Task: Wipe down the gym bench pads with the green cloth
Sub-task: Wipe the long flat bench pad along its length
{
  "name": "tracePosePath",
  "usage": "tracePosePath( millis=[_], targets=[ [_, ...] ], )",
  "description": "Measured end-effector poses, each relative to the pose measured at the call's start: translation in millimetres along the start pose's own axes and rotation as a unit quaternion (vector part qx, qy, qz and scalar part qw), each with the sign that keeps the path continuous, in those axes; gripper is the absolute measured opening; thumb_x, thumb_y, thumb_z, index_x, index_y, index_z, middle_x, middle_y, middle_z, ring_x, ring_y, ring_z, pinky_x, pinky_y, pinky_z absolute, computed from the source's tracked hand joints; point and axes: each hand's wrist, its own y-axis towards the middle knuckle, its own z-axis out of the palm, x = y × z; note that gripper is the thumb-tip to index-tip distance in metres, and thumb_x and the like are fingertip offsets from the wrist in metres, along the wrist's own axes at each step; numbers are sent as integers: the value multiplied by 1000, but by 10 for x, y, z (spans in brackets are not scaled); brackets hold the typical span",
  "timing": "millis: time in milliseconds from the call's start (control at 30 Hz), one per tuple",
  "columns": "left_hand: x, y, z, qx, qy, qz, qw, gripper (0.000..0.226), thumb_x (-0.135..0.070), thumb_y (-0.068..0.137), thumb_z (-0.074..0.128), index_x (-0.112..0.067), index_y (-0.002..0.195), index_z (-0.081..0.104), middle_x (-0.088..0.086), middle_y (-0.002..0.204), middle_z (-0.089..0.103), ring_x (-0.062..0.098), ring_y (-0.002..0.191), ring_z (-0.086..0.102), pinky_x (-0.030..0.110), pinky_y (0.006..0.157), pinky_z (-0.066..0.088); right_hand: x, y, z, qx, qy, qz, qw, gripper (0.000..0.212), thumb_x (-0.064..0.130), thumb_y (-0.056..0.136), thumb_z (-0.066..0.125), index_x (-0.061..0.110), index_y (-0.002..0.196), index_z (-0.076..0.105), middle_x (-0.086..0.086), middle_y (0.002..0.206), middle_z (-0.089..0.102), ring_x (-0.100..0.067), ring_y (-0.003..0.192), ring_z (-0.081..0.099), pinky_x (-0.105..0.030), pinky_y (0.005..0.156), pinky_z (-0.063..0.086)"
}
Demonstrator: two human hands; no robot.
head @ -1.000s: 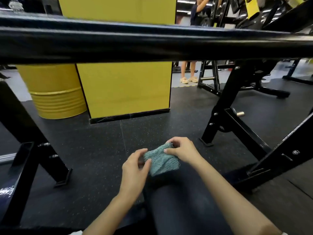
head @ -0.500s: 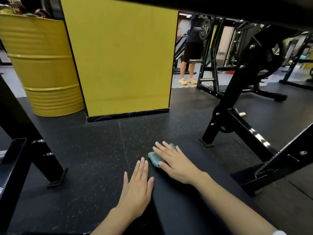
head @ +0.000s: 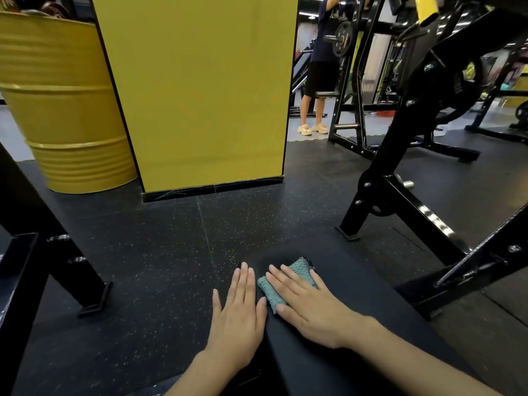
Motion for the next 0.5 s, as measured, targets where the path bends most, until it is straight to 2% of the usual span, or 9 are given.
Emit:
tracePosePath(
  millis=[133, 333, 500],
  targets=[
    [-11, 7, 8, 5, 2, -9, 1000, 83, -54, 65, -29, -22, 142, -28, -8, 156, -32, 7, 143, -28, 45, 120, -6, -28, 385, -85, -4, 33, 3, 999, 52, 38, 105, 18, 33, 154, -1, 23, 159, -9, 3, 144, -15, -44, 116, -14],
    [-15, 21, 28, 0, 15, -16, 1000, 93, -53, 65, -29, -20, 151, -21, -9, 155, -31, 5, 138, -32, 47, 120, -5, -9, 1035, -146, -21, 51, 41, 998, 49, 34, 106, 17, 31, 154, 9, 17, 161, 1, -4, 148, -5, -53, 118, -7],
    [-16, 6, -5, 10, 11, -24, 1000, 96, -54, 63, -29, -17, 151, -22, -7, 157, -30, 6, 138, -31, 46, 119, -6, 12, 973, -134, -26, 60, 40, 997, 48, 36, 106, 17, 35, 153, 13, 20, 160, 4, -4, 148, -2, -53, 118, -7]
  ],
)
